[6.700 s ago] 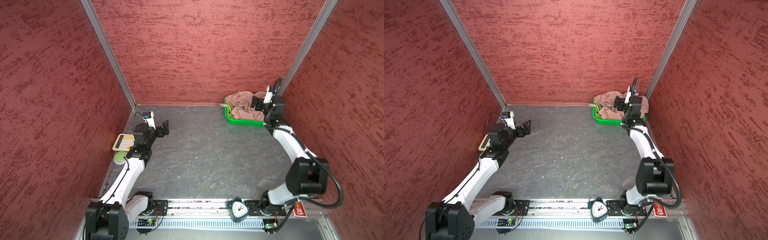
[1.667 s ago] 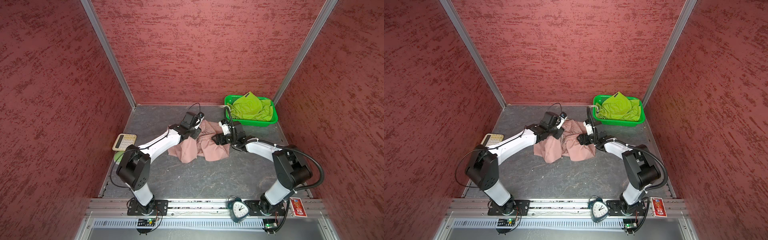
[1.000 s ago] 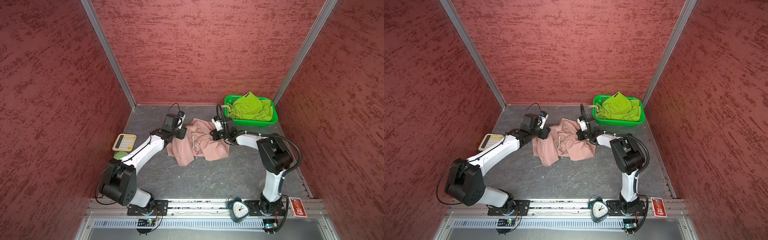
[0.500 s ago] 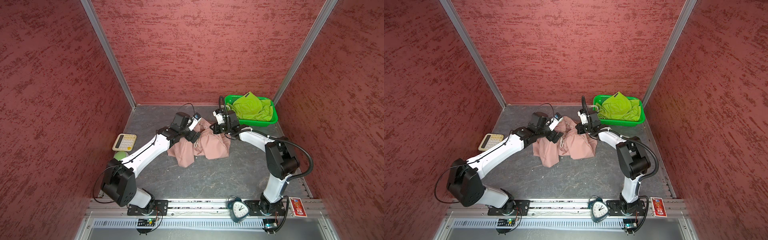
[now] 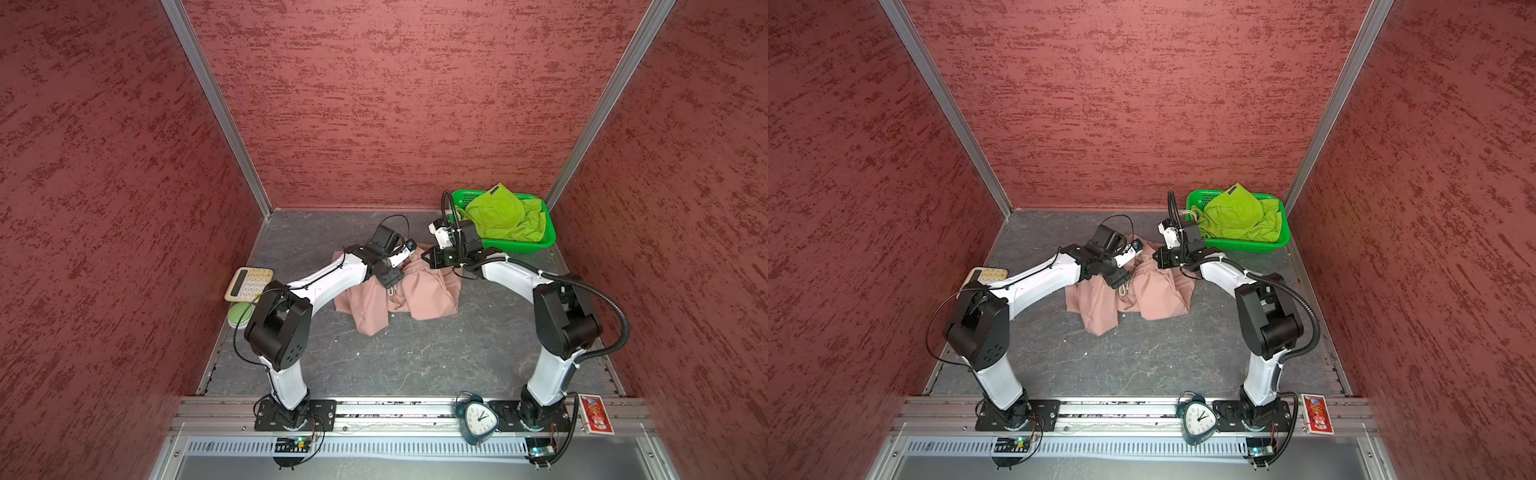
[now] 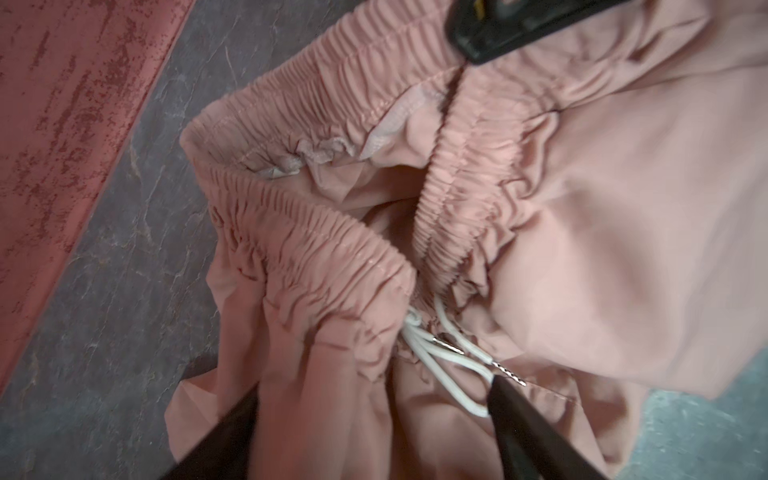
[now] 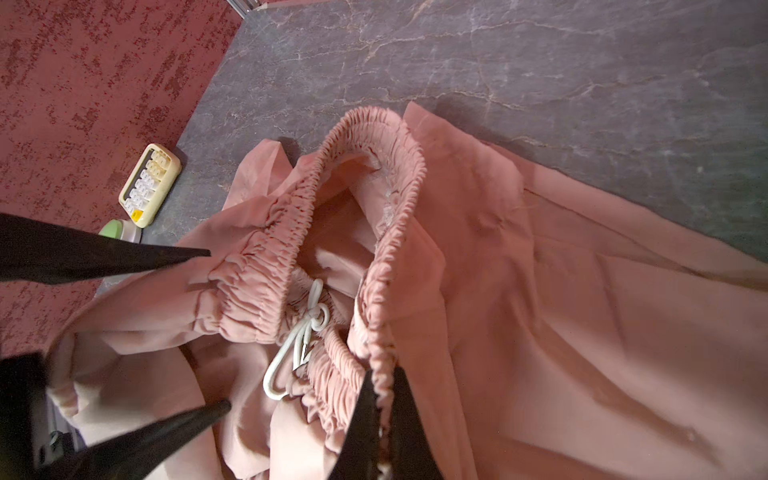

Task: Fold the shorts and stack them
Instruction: 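Grasp the waistband ends with the left and right grippers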

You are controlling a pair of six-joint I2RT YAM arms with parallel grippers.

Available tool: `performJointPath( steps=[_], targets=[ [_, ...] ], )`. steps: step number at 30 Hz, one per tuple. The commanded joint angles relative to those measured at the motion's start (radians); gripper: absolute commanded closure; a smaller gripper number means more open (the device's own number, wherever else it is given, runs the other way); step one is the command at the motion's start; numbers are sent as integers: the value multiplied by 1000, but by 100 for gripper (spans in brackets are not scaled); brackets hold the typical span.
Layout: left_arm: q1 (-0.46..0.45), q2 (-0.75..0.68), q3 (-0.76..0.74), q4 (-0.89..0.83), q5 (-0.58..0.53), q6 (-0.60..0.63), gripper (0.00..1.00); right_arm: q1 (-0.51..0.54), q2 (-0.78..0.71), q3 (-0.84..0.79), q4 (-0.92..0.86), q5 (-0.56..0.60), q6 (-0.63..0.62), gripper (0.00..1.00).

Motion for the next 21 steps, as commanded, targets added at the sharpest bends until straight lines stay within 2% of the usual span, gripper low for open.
performJointPath(
  steps=[1, 3, 6, 10, 11, 13, 14, 18, 21],
  targets=[
    [15, 22, -1, 132, -128, 43, 97, -10, -68, -13, -10, -45, 1, 100],
    [32, 16, -13, 186, -183, 44, 100, -13, -99, -45, -15, -62, 5, 100],
    [68, -45, -14, 171, -173, -14, 100, -28, -160, -105, -54, -59, 15, 100],
    [115, -205, -54, 102, -62, -178, 100, -56, -243, -192, -169, 17, 43, 95],
    [129, -251, -74, 83, 4, -221, 100, -58, -258, -205, -213, 66, 42, 88],
    [148, -321, -116, 51, 123, -285, 100, -58, -283, -227, -282, 167, 34, 63],
    [150, -349, -144, 47, 166, -305, 100, -58, -293, -234, -305, 209, 23, 57],
    [163, -404, -229, 62, 215, -358, 98, -55, -303, -218, -320, 287, -29, 40],
    [184, -405, -256, 69, 225, -379, 93, -44, -283, -189, -268, 230, -75, 33]
  ],
)
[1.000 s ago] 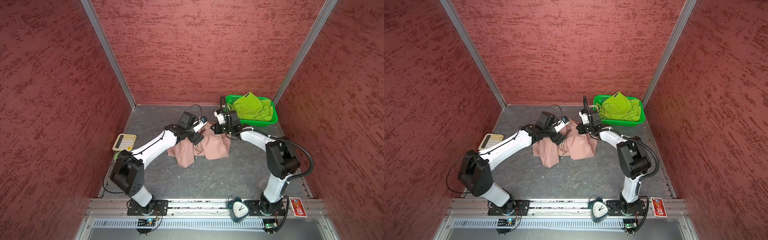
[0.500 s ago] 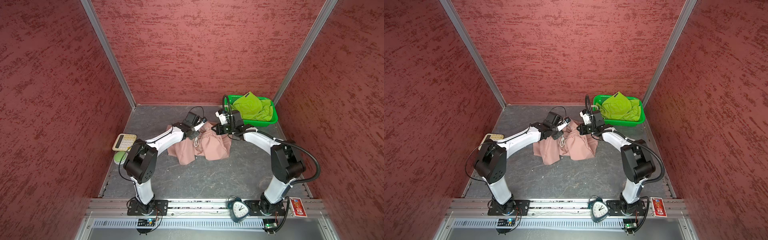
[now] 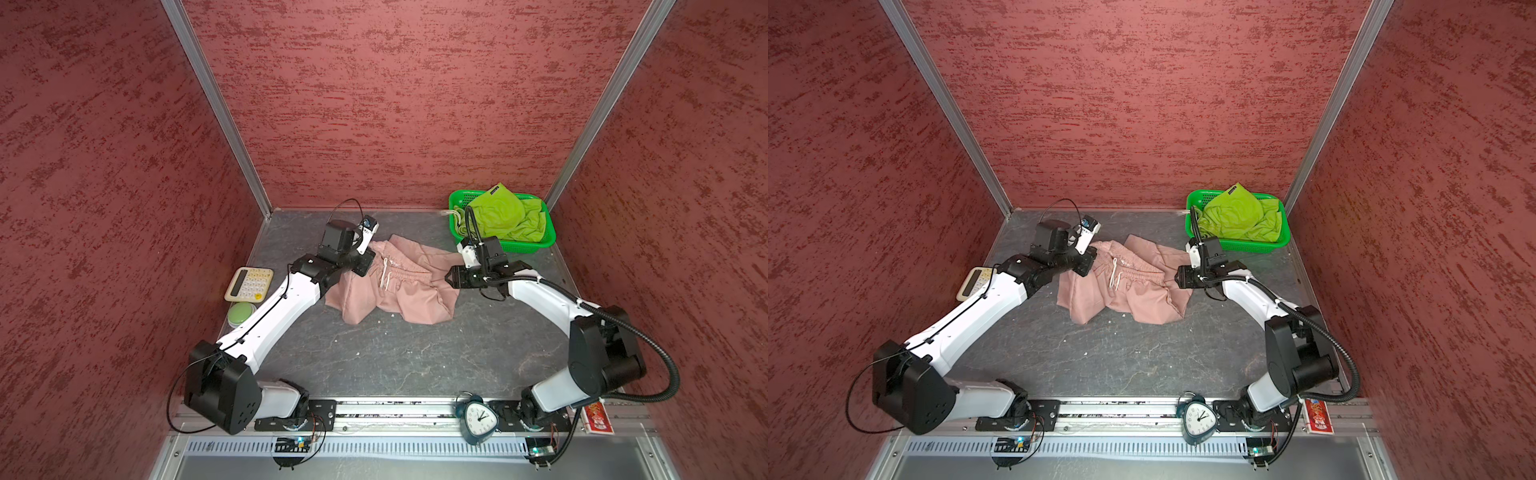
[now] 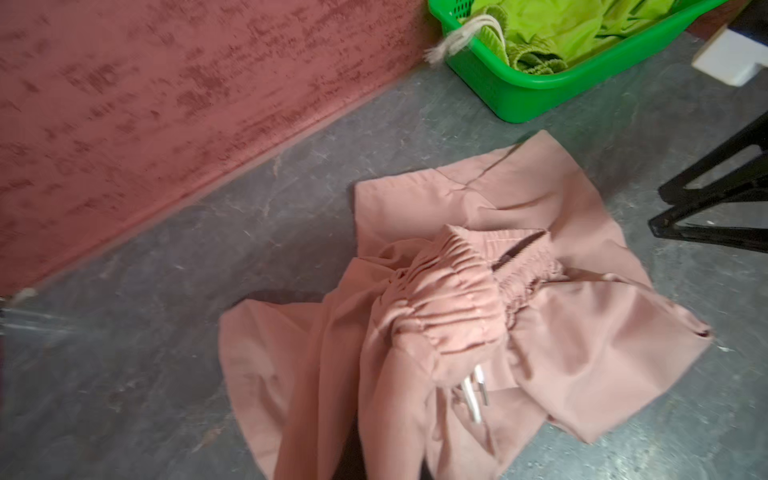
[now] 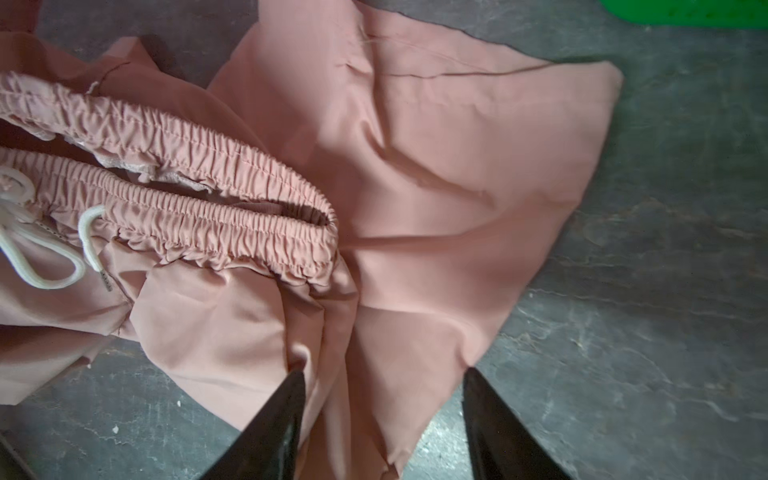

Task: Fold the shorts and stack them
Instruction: 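Grasp the waistband ends with the left and right grippers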

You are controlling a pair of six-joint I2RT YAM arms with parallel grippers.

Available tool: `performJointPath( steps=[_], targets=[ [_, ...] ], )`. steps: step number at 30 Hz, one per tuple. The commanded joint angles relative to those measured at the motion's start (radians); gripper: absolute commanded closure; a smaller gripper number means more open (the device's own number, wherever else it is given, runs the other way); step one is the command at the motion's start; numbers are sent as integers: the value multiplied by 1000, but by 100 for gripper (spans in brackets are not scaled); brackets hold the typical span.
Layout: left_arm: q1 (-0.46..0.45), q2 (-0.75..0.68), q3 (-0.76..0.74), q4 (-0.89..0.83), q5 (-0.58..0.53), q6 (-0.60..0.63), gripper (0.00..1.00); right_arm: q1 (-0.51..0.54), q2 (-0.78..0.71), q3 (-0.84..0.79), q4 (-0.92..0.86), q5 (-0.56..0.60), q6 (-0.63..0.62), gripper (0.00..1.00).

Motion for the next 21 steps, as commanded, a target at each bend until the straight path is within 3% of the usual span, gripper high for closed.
performJointPath(
  steps=[1, 5, 7, 9, 12, 13, 18, 21],
  targets=[
    [29, 22, -44, 2, 68, -71, 90, 21, 10, 52, 37, -12, -83, 31],
    [44, 32, -71, 51, 79, -79, 77, 85, 99, 101, 117, -88, -167, 24],
    [57, 46, -70, 60, 82, -83, 49, 92, 165, 137, 124, -98, -179, 24],
    [63, 64, -64, 61, 73, -72, 38, 92, 223, 164, 132, -96, -181, 24],
    [65, 96, -55, 58, 59, -46, 6, 91, 286, 188, 173, -104, -185, 24],
    [65, 104, -51, 54, 55, -41, 1, 91, 311, 204, 176, -106, -189, 24],
    [43, 107, -24, 46, 68, -4, 1, 92, 408, 257, 183, -143, -180, 27],
    [13, 97, -7, 58, 67, 36, 1, 97, 412, 246, 240, -157, -153, 37]
  ],
)
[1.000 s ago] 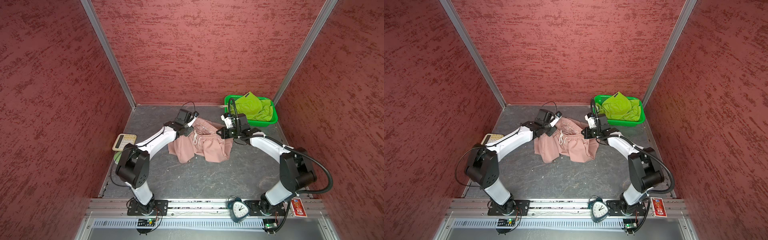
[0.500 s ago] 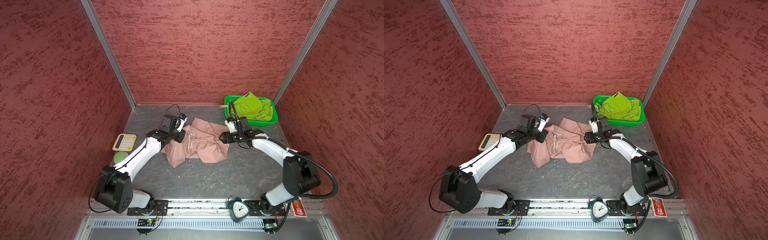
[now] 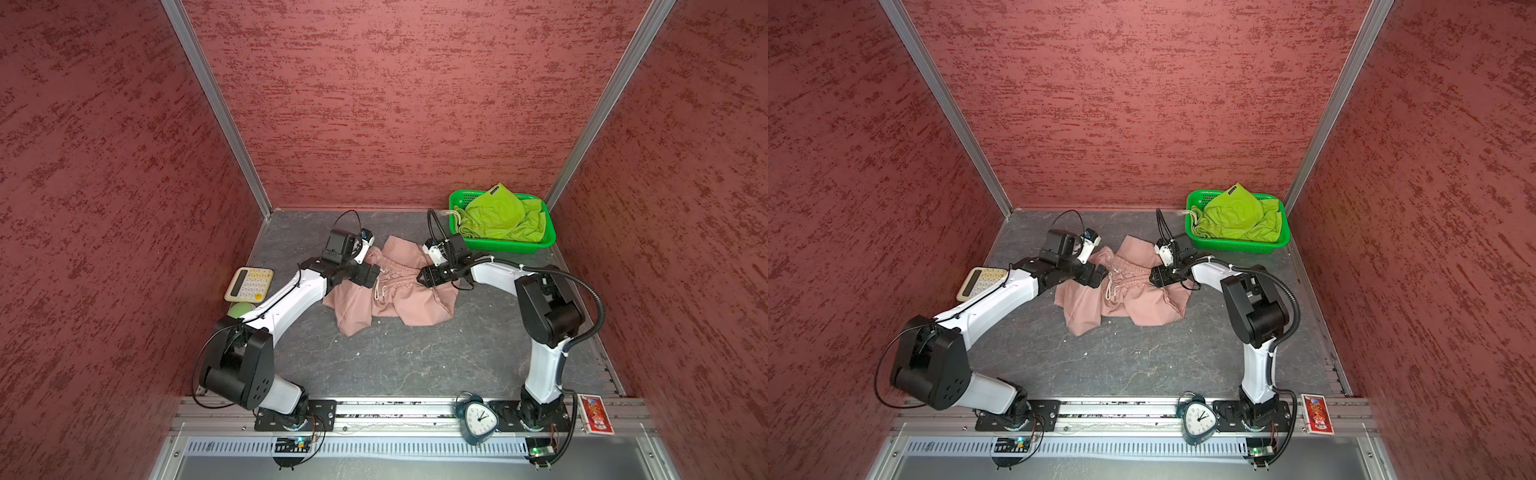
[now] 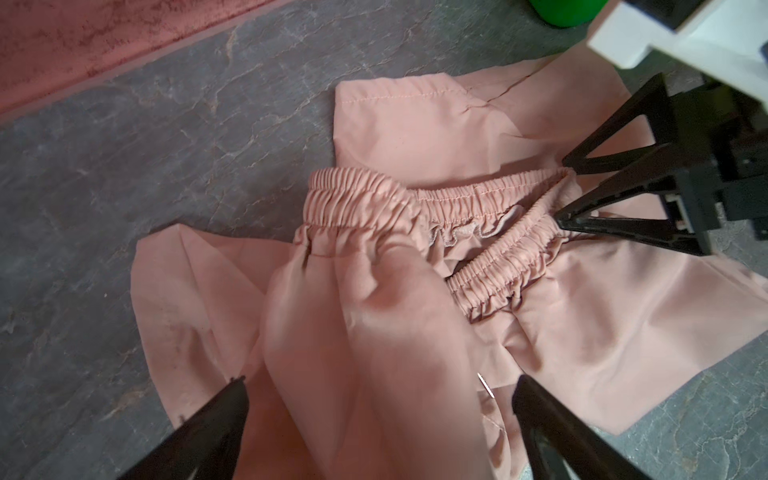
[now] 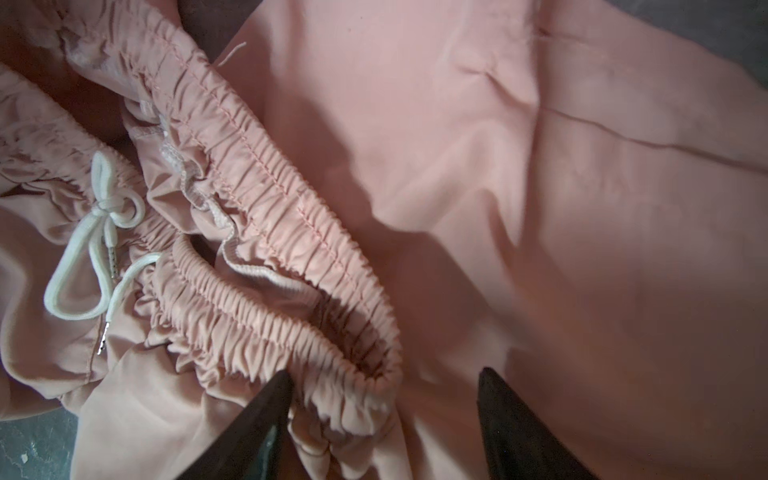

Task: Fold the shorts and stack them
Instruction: 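Grasp the waistband ends with the left and right grippers, then lift the shorts by the waistband with both grippers and stretch them apart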

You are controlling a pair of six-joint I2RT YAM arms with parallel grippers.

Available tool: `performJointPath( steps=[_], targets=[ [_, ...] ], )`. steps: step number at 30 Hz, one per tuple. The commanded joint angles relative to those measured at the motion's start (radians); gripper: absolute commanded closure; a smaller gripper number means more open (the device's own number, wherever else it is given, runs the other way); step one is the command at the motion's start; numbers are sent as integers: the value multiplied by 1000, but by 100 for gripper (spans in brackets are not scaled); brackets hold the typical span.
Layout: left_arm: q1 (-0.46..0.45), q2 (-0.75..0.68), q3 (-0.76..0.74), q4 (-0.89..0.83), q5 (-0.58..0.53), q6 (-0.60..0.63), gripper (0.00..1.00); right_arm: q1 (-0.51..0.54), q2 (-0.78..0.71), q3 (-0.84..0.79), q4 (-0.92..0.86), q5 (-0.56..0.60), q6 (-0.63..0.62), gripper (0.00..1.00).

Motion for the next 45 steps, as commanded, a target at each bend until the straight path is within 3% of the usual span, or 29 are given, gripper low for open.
performJointPath(
  steps=[1, 4, 9, 15, 22, 28, 30, 32, 33, 34, 35, 37, 40, 45],
  targets=[
    [-38, -16, 56, 18, 5, 74, 1, 8, -8, 20, 94, -40, 7, 40],
    [-81, 7, 94, 4, -4, 159, 1, 13, -21, 5, 129, -41, 29, 55],
    [-129, 117, 191, -93, -97, 260, 1, 13, -22, -5, 136, -33, 39, 99],
    [-118, 240, 292, -165, -261, 308, 6, 13, -51, -2, 112, -26, 28, 100],
    [-110, 325, 381, -187, -343, 361, 17, 13, -76, -8, 114, -42, 34, 100],
    [-108, 367, 411, -250, -364, 349, 51, 13, -93, -15, 125, -39, 42, 100],
    [-106, 352, 398, -252, -346, 329, 77, 13, -102, -6, 124, -28, 45, 100],
    [-103, 331, 387, -264, -315, 304, 86, 13, -113, 4, 121, -17, 41, 100],
    [-99, 321, 385, -274, -293, 290, 86, 13, -120, 8, 121, -13, 40, 100],
    [-94, 308, 377, -277, -264, 273, 74, 13, -126, 13, 119, -12, 37, 100],
    [-90, 293, 370, -281, -232, 258, 44, 12, -135, 17, 118, -10, 36, 100],
    [-82, 268, 357, -289, -175, 242, 29, 12, -148, 21, 118, -13, 35, 100],
    [-75, 253, 350, -296, -133, 237, 24, 12, -161, 20, 123, -18, 35, 100],
    [-64, 313, 388, -328, -163, 243, 28, 13, -170, 6, 126, -17, 42, 100]
  ],
)
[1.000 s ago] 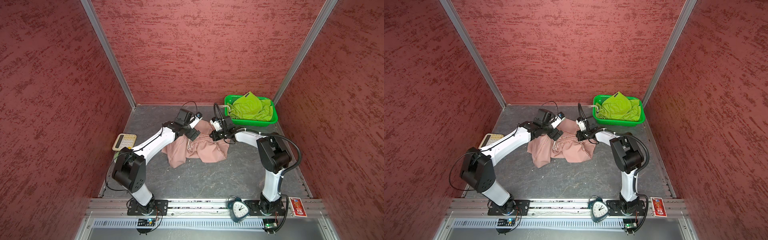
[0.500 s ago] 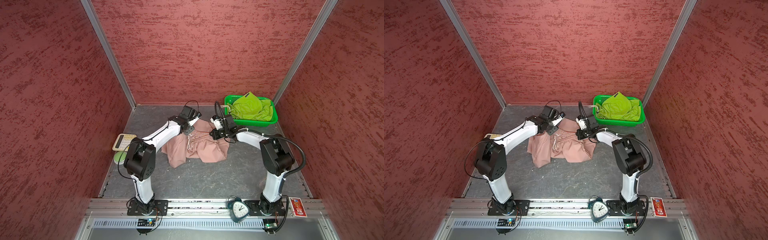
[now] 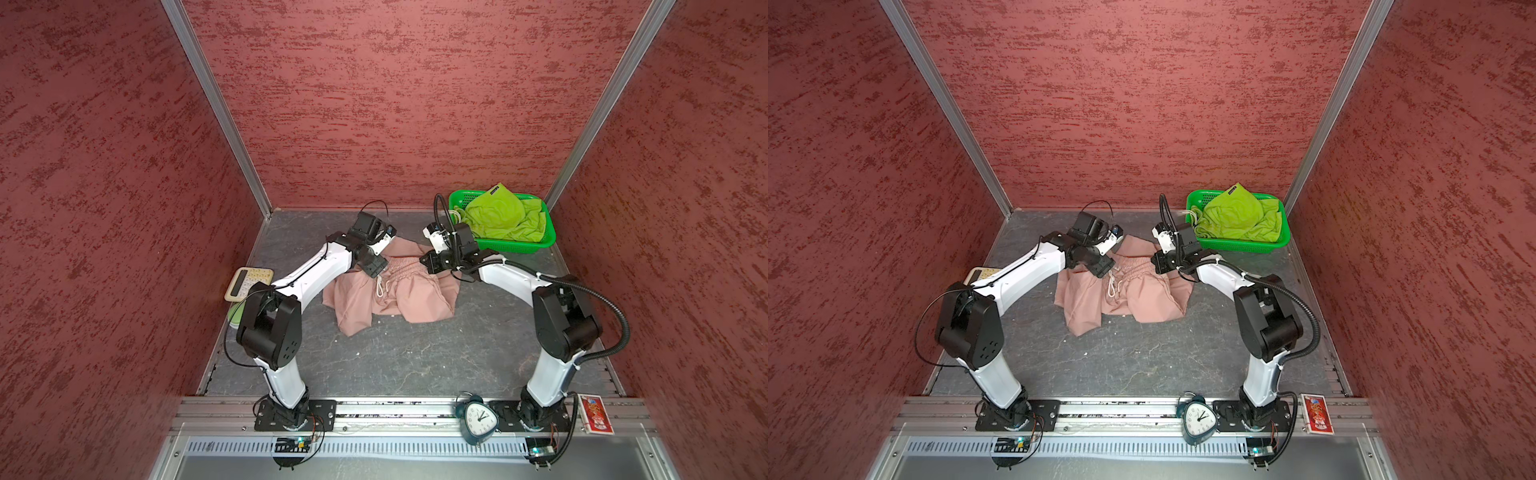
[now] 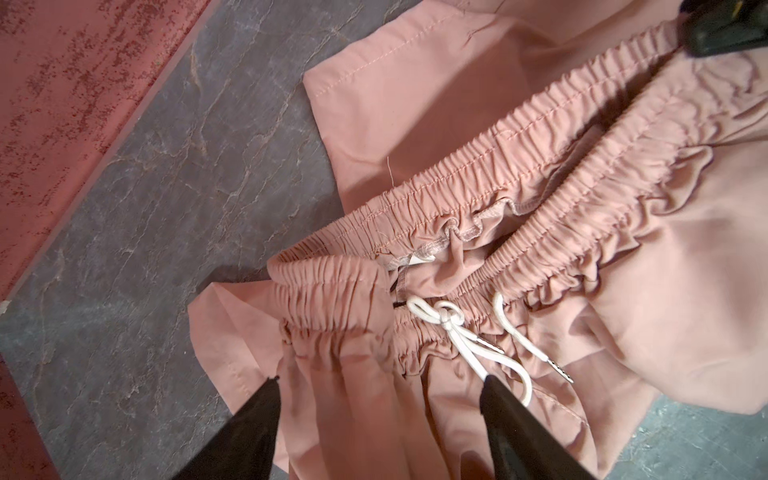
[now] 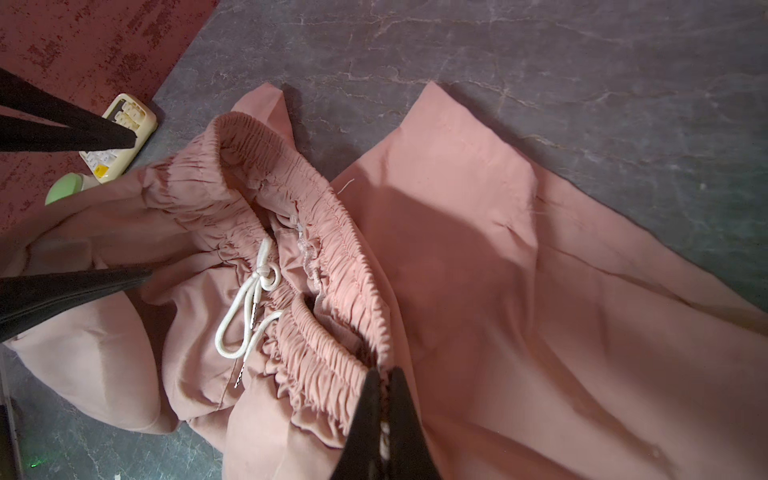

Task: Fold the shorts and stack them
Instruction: 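Lift the shorts by the waistband with both grippers and stretch them apart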

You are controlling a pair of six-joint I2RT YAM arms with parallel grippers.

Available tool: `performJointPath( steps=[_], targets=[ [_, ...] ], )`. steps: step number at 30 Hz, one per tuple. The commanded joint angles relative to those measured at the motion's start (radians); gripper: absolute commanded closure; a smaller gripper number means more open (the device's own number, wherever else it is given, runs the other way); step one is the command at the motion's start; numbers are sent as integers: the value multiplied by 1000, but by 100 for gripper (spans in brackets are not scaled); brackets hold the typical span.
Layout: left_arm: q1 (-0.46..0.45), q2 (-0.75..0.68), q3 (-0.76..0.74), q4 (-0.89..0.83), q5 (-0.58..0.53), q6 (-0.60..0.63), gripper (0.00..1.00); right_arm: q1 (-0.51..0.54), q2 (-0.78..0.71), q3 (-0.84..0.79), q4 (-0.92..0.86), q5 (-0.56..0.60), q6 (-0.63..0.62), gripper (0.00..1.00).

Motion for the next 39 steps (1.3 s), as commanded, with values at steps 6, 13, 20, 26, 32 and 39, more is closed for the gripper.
performJointPath(
  steps=[6, 13, 20, 26, 32, 39],
  targets=[
    [9, 114, 64, -43, -50, 1, 81, 3, -62, -18, 49, 29, 1, 100],
    [20, -9, 41, 59, -172, 7, 100, -1, -86, 53, 2, 76, -58, 100],
    [27, -359, -3, 148, 12, -136, 100, 0, -302, 139, -98, 139, -126, 100],
    [9, -563, 99, 43, 143, -232, 100, 23, -525, 171, -147, 110, -118, 100],
    [22, -664, 321, -192, 174, -232, 100, 40, -697, 286, -270, 129, -131, 100],
    [22, -652, 540, -350, 136, -224, 99, 40, -691, 513, -430, 121, -100, 100]
  ],
)
